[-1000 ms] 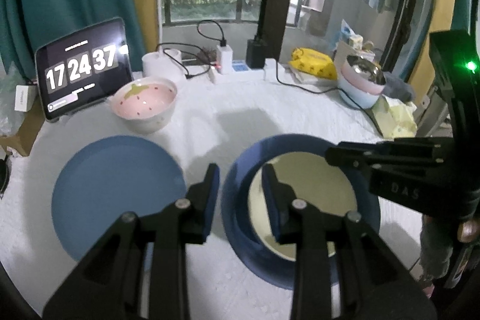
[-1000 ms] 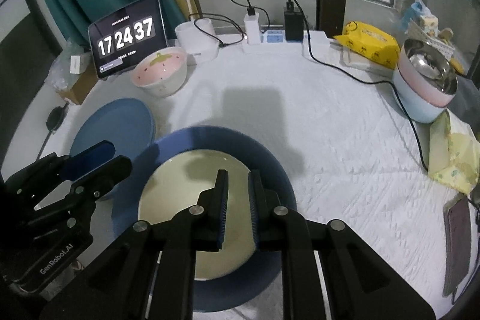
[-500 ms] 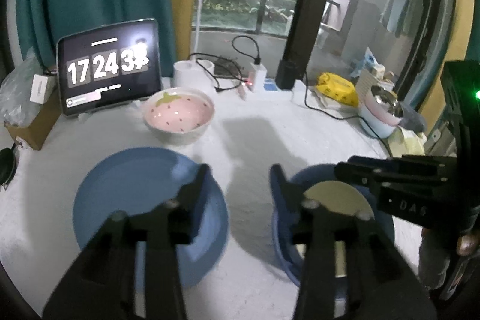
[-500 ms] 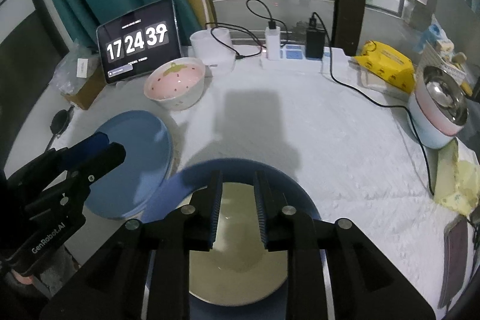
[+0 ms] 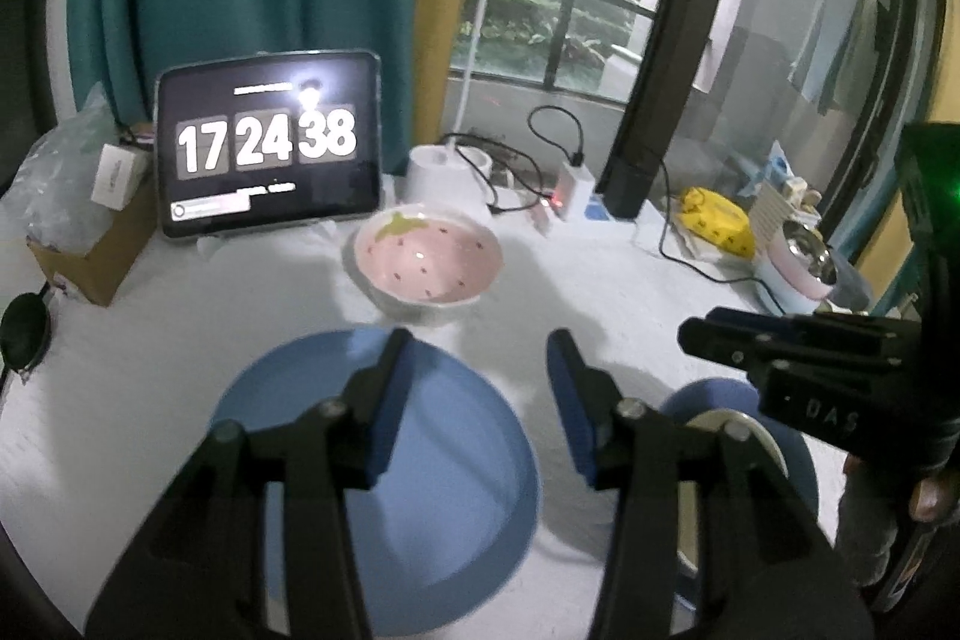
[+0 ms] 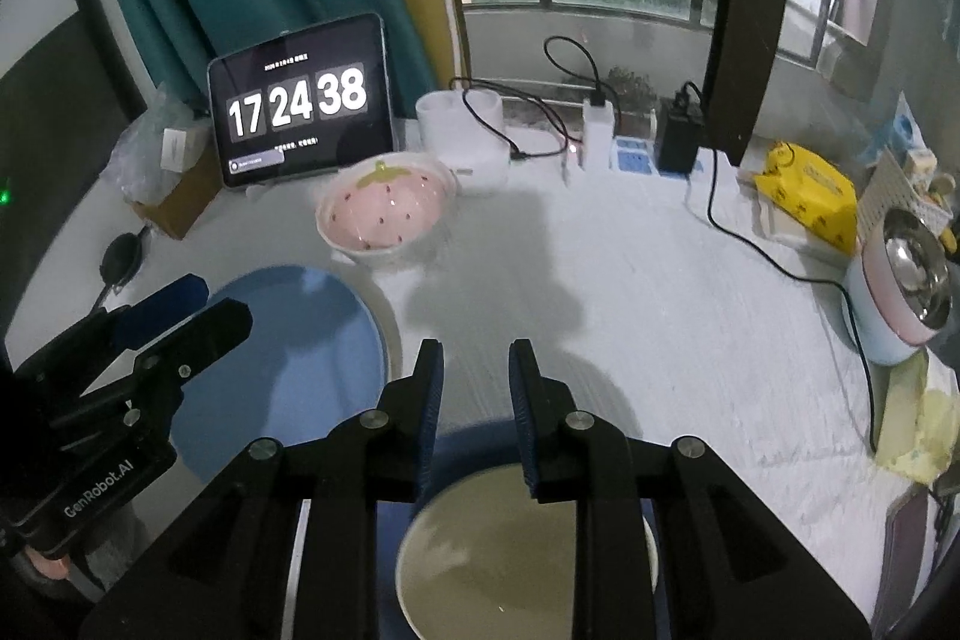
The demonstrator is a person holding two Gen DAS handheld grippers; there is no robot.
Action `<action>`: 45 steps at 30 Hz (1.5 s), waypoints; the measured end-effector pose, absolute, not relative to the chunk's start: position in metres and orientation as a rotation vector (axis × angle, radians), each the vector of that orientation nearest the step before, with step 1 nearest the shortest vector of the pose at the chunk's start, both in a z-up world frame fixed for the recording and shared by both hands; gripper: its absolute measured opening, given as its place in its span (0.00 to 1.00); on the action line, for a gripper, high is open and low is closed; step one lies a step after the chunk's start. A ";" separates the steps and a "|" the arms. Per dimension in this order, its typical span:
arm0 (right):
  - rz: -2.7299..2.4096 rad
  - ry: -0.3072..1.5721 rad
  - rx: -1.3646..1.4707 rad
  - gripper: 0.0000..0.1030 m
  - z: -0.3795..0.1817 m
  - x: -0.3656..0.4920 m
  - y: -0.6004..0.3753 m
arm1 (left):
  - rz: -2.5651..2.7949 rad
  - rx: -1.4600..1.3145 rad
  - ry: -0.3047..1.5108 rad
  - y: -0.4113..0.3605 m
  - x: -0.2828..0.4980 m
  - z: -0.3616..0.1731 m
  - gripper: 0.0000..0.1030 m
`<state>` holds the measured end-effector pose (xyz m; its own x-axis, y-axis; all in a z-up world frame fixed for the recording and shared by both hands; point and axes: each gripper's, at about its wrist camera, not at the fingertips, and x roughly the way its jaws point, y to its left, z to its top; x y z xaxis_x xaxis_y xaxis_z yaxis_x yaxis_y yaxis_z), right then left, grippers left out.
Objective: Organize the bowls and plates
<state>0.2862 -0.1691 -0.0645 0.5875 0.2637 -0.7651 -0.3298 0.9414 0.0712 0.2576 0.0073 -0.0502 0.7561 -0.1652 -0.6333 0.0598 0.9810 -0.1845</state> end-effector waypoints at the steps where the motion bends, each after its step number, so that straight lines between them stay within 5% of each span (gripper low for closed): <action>1: 0.345 0.874 -0.087 0.23 -0.064 0.288 -0.166 | -0.119 -0.158 0.701 0.010 0.260 -0.050 0.46; 11: 0.343 0.847 -0.145 0.38 -0.064 0.314 -0.135 | -0.087 -0.174 0.693 0.040 0.283 -0.051 0.46; 45: 0.272 1.005 -0.088 0.39 -0.120 0.439 -0.088 | -0.054 -0.288 0.846 0.078 0.394 -0.104 0.46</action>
